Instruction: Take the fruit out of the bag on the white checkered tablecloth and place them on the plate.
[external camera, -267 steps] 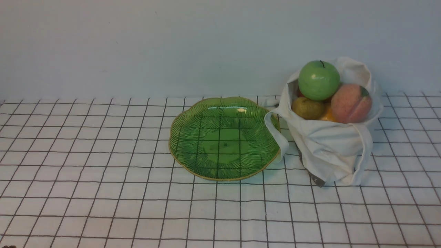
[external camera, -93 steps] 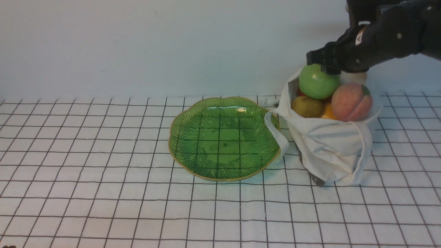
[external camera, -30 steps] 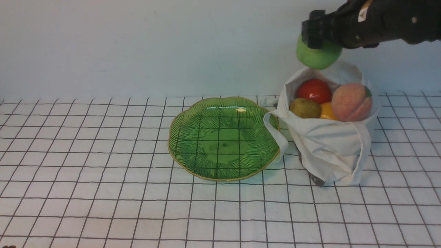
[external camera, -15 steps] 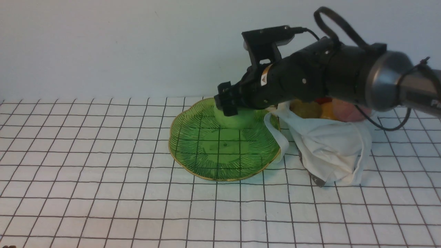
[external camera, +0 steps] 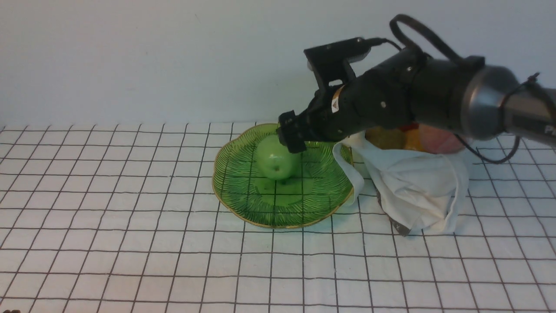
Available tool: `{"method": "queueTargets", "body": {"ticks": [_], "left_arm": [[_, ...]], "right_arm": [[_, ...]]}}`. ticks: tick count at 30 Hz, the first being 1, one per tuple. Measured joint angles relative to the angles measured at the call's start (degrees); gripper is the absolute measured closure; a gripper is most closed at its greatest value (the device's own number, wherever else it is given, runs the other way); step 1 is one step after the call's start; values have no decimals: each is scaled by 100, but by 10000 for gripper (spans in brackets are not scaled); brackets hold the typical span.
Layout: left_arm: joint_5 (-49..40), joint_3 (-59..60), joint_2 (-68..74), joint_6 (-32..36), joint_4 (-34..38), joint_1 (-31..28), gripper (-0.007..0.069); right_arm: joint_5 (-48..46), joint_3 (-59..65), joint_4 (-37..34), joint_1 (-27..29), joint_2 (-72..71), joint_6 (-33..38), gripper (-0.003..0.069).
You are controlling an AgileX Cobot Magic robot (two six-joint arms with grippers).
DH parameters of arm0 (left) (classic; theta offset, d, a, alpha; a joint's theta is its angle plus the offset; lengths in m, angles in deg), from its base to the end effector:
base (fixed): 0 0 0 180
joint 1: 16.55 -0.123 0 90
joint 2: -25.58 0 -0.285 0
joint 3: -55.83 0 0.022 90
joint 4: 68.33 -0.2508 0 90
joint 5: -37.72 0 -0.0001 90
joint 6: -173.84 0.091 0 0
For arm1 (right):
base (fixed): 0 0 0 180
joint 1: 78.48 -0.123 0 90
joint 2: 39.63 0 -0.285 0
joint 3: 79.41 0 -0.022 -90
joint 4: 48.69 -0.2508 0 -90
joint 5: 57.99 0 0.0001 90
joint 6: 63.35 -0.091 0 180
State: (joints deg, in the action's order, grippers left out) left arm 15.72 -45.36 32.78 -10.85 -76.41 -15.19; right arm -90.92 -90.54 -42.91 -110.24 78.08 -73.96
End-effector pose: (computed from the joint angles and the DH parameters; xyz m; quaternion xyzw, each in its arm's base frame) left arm 0.0525 0.0036 0.1702 0.0139 0.8078 0.0287 0.5886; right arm 0.3753 0.2264 0.2558 -0.2017 0.9156 0.0873 0.3368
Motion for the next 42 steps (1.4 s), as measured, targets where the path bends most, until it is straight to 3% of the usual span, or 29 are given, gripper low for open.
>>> {"method": "queueTargets", "body": {"ticks": [5,8,9,10,12,14,20,24,26,30,31,34,37,42], "left_arm": [[0,0,0,0,0,0,632],[0,0,0,0,0,0,632],[0,0,0,0,0,0,632],[0,0,0,0,0,0,632],[0,0,0,0,0,0,632],[0,0,0,0,0,0,632],[0,0,0,0,0,0,632],[0,0,0,0,0,0,632],[0,0,0,0,0,0,632],[0,0,0,0,0,0,632],[0,0,0,0,0,0,632],[-2,0,0,0,0,0,632],[-2,0,0,0,0,0,632],[-2,0,0,0,0,0,632]], "right_arm": [[-1329,-560,326,0,-1113,39,167],[-2200,-940,446,0,-1712,43,333],[-2267,-962,453,0,-1806,43,346],[-2848,-1094,564,0,-2183,58,466],[-3477,-1131,701,0,-2639,62,577],[-3795,-1131,808,0,-2966,62,636],[-3938,-553,938,0,-4188,25,672],[-3941,675,933,0,-5239,-252,673],[-3656,1490,935,0,-5807,-412,673],[-1508,3708,973,0,-6784,-663,673],[-1508,3708,981,0,-6816,-670,673],[576,5116,1222,0,-7186,-689,673],[1829,5731,1333,0,-7315,-695,673],[2814,6138,1389,0,-7334,-700,673]]}}
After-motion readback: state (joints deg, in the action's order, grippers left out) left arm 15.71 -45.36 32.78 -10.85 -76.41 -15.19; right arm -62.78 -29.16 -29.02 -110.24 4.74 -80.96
